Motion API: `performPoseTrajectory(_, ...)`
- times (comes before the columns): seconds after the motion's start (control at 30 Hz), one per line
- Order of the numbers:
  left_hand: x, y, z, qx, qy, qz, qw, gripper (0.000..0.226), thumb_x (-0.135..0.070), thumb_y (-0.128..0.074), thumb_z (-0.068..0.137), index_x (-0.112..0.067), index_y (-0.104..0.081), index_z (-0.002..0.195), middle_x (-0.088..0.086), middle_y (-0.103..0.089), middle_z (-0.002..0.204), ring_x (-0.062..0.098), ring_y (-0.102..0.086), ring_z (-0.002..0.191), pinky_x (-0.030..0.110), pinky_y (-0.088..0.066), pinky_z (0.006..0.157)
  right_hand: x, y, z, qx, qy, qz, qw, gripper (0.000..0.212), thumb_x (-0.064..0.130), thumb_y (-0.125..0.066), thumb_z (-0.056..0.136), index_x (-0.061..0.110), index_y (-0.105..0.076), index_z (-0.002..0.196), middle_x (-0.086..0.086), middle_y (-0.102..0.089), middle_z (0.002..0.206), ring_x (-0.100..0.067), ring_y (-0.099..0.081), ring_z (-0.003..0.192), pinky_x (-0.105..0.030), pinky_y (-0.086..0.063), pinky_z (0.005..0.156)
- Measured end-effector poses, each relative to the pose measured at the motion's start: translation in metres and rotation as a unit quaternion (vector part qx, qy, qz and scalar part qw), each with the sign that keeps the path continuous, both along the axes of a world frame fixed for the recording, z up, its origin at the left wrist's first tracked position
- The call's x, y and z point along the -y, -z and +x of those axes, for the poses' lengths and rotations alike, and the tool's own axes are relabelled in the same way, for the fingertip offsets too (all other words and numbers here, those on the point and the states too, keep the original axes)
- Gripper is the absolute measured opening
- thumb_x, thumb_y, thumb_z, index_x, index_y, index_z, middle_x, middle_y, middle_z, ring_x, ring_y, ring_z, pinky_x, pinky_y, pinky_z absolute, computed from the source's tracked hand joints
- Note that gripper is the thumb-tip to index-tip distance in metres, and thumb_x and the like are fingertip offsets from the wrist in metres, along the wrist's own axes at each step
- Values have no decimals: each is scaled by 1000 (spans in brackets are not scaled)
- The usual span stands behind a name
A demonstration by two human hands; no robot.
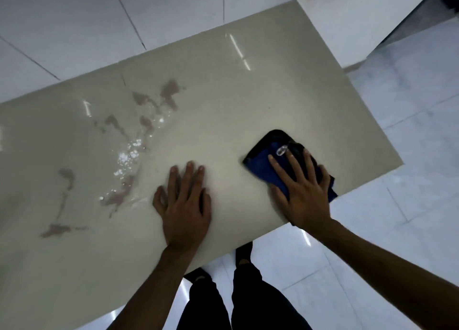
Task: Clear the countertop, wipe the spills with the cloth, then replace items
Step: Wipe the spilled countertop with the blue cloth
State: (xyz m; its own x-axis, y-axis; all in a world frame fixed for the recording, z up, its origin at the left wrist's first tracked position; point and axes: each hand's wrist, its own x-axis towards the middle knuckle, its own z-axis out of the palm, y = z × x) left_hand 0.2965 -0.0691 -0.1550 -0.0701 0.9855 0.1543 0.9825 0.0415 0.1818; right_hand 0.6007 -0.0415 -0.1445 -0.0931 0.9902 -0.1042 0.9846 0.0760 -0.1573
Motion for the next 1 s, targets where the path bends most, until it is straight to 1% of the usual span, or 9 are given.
performPoseTrajectory(0.17, -2, 2, 7, 13, 5, -7, 1000, 56, -48, -34, 111, -44, -32, 167, -18, -24, 179, 20, -18, 169, 59, -20, 127, -56, -20, 100, -30, 273, -55, 960, 66, 72, -29, 99, 64, -6, 161, 8, -9, 179, -43, -4, 164, -80, -17, 118)
performPoseTrajectory(0.27, -3, -1, 8, 22, -1, -5, 1000, 55, -48, -40, 110, -41, -40, 164, -15, -31, 177, 20, -24, 167, 58, -25, 127, -86, -17, 66, -42, 291, -57, 954, 69, 82, -16, 98, 62, 3, 161, 6, 1, 180, -50, 7, 163, -84, -7, 118)
performPoseTrajectory(0.43, 6, -6, -13, 65, -72, 19, 995, 53, -42, -57, 106, -29, -54, 157, -8, -50, 166, 20, -44, 156, 50, -32, 122, -60, -11, -89, -12, 121, -34, 992, 71, 74, -21, 104, 51, 1, 168, 1, -1, 181, -53, -1, 162, -81, -20, 117)
performPoseTrajectory(0.53, 23, -9, -40, 69, -122, 21, 990, 48, -36, -62, 103, -25, -62, 149, -5, -60, 155, 22, -54, 145, 49, -35, 117, 3, -1, -170, 6, -44, -14, 999, 73, 71, -29, 104, 47, -6, 169, -1, -3, 181, -51, -5, 163, -77, -20, 116)
performPoseTrajectory(0.6, 35, -10, -62, 65, -129, 29, 989, 43, -32, -64, 100, -25, -66, 142, -6, -64, 148, 23, -59, 138, 46, -36, 114, 33, 6, -176, 14, -157, -5, 987, 75, 69, -37, 101, 48, -11, 168, 2, -5, 181, -45, -6, 165, -75, -20, 116)
performPoseTrajectory(0.67, 46, -10, -80, 72, -123, 35, 989, 39, -31, -61, 100, -25, -68, 138, -8, -65, 144, 23, -60, 134, 46, -37, 112, 23, 6, -154, 20, -195, -2, 981, 75, 68, -39, 101, 49, -13, 168, 5, -8, 181, -39, -8, 166, -72, -23, 116)
performPoseTrajectory(0.73, 55, -9, -91, 86, -117, 41, 989, 37, -29, -57, 101, -26, -70, 135, -8, -65, 142, 23, -60, 133, 46, -39, 110, -14, 4, -132, 34, -157, -10, 987, 71, 68, -31, 103, 49, -13, 168, 6, -10, 180, -37, -12, 166, -71, -26, 116)
performPoseTrajectory(0.83, 61, -5, -96, 107, -91, 50, 989, 38, -23, -55, 100, -26, -71, 133, -10, -66, 140, 22, -60, 133, 48, -39, 110, -100, -1, -114, 11, -5, -31, 999, 69, 71, -24, 103, 51, -9, 168, 3, -13, 179, -42, -14, 163, -76, -26, 114)
performPoseTrajectory(1.0, 56, 1, -97, 118, -66, 38, 990, 47, -19, -54, 97, -32, -66, 140, -14, -62, 144, 18, -57, 138, 41, -32, 115, -251, -11, -149, -41, 142, -64, 987, 72, 77, -12, 99, 55, 3, 165, 5, 2, 181, -50, 7, 163, -83, -6, 119)
